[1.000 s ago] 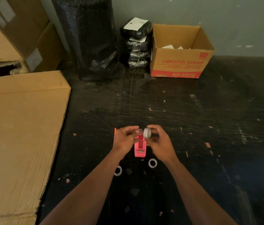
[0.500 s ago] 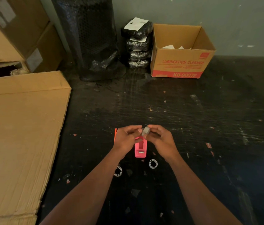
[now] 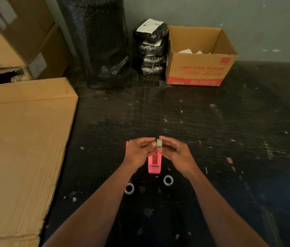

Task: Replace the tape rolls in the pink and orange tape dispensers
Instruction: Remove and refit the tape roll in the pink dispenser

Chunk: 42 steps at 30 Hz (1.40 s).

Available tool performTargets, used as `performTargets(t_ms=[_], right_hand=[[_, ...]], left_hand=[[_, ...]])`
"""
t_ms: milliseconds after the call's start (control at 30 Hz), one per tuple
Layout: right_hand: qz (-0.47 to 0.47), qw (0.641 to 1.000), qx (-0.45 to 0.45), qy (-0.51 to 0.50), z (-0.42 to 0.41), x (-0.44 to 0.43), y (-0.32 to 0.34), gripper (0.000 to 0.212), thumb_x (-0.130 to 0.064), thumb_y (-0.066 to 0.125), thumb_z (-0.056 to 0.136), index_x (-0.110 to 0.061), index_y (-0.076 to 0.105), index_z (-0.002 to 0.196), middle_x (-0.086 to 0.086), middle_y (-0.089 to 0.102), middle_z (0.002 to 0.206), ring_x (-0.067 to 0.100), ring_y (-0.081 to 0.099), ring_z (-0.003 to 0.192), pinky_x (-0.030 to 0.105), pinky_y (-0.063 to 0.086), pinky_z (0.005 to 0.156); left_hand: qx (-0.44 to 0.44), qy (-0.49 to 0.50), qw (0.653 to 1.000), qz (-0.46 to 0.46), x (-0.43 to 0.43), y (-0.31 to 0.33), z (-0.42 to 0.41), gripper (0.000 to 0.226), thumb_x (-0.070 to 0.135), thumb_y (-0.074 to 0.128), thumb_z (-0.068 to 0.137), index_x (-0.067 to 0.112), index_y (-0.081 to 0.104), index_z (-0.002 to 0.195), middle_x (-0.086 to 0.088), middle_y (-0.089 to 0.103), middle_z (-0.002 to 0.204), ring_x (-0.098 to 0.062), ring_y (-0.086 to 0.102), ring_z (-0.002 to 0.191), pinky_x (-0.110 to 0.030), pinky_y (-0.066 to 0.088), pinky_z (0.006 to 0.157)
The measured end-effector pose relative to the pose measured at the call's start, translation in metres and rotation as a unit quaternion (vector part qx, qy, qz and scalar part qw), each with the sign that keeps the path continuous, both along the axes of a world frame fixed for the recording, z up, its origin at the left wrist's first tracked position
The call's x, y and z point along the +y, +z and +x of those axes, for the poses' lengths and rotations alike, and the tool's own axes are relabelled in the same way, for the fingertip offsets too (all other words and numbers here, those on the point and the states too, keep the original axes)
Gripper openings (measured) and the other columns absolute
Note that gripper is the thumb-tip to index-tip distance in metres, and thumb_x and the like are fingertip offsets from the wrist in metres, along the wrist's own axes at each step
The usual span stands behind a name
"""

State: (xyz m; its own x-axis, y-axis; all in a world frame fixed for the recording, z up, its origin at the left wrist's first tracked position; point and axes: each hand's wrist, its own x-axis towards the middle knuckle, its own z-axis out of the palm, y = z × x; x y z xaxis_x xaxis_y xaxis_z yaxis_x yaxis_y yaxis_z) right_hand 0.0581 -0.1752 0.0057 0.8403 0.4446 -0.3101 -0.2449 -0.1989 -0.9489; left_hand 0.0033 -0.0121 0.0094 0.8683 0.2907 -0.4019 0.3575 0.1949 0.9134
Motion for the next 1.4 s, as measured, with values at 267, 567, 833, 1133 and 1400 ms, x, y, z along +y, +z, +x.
performTargets(t_ms=[267,567,833,1133,1400], right_hand=[[-0.05,0.998,-0.03,0.013,0.001,0.002,0.003,0.046,-0.01,0.078,0.089,-0.03,0.069,0.129,-0.006,0.076,0.12,0.006,0.071,0.114,0.042,0.053,0.108],[-0.116,0.99,-0.06,0.053,0.003,0.004,0.007,0.05,-0.021,0.079,0.09,-0.028,0.064,0.137,-0.008,0.07,0.132,0.008,0.063,0.126,0.042,0.047,0.113],[-0.166,0.98,-0.07,0.08,0.009,0.003,0.006,0.055,-0.017,0.08,0.088,-0.02,0.063,0.14,-0.004,0.064,0.14,0.008,0.061,0.124,0.028,0.046,0.105],[-0.264,0.943,-0.14,0.149,0.012,0.01,-0.018,0.05,-0.014,0.075,0.091,-0.026,0.063,0.138,-0.002,0.062,0.142,0.012,0.059,0.129,0.042,0.049,0.111],[-0.329,0.903,-0.211,0.178,0.006,0.015,-0.04,0.042,-0.019,0.067,0.095,-0.025,0.066,0.136,0.002,0.068,0.135,0.021,0.057,0.129,0.036,0.046,0.108]], left_hand=[[0.011,0.01,1.0,0.013,-0.001,-0.009,-0.002,0.022,0.005,0.067,0.097,0.011,0.077,0.116,-0.006,0.079,0.111,-0.013,0.078,0.099,-0.026,0.064,0.082],[0.027,0.012,1.0,0.008,-0.001,-0.017,-0.003,0.025,0.003,0.067,0.097,0.011,0.075,0.12,-0.007,0.078,0.114,-0.018,0.076,0.105,-0.032,0.065,0.087],[0.049,0.002,0.988,0.148,-0.005,-0.034,-0.009,0.03,0.003,0.067,0.096,0.017,0.071,0.122,-0.001,0.076,0.116,-0.013,0.073,0.109,-0.039,0.06,0.099],[0.112,-0.066,0.96,0.248,-0.02,-0.077,-0.026,0.106,0.01,0.092,0.072,0.014,0.032,0.16,-0.005,0.051,0.156,-0.021,0.048,0.145,-0.046,0.044,0.119],[0.098,-0.07,0.959,0.256,-0.022,-0.107,-0.026,0.087,0.017,0.091,0.075,0.024,0.048,0.15,0.003,0.067,0.136,-0.011,0.065,0.122,-0.041,0.057,0.104]])
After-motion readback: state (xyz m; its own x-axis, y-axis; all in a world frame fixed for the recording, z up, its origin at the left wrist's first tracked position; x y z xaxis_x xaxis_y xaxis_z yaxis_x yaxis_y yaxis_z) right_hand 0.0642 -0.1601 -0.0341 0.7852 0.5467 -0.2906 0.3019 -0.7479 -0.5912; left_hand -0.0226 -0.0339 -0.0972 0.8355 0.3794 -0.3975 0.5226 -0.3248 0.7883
